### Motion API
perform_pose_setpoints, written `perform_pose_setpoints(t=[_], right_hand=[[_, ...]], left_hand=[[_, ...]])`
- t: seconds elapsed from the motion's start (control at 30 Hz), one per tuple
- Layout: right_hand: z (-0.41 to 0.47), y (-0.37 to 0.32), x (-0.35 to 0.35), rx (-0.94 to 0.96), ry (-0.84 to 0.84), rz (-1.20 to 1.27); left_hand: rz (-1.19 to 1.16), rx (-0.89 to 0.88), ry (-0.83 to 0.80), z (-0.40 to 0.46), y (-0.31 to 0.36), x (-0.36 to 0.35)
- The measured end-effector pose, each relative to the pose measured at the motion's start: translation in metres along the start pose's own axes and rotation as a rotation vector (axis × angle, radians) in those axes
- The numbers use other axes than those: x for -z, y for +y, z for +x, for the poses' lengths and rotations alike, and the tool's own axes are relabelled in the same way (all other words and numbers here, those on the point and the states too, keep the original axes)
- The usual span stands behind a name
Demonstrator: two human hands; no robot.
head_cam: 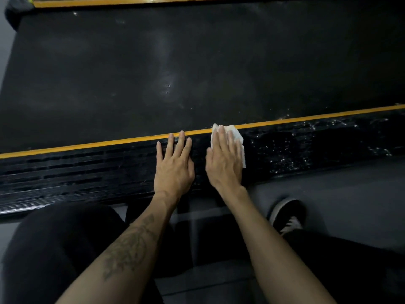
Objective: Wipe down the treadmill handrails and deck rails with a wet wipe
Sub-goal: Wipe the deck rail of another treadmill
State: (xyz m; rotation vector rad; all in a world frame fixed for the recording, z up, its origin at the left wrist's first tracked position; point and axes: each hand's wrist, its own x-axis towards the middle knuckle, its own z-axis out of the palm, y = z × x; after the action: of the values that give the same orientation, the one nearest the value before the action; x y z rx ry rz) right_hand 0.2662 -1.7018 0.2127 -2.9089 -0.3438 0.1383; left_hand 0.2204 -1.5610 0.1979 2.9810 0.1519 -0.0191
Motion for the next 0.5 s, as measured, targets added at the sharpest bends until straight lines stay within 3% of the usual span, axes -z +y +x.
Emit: perform_pose_setpoints(t=[0.17,0.27,0.37,0.5], right_hand=[[0.011,0.009,-0.002,0.320,-0.053,-0.106],[0.019,0.030,0.005,0.140,0.020,-0.056],[0.017,0.009,-0.002,-0.030,0.060,-0.007],[0.014,-0.003,-0.003,0.226,-0.038,-0.050]], left_hand=[[-0.029,0.001,-0.001,0.000,0.001,0.002],[-0.040,0.009,0.014,0.000,0.002,0.003],[-0.049,0.004,0.024,0.000,0.002,0.001],[-0.052,-0.003,0.023,0.000,0.001,0.000]])
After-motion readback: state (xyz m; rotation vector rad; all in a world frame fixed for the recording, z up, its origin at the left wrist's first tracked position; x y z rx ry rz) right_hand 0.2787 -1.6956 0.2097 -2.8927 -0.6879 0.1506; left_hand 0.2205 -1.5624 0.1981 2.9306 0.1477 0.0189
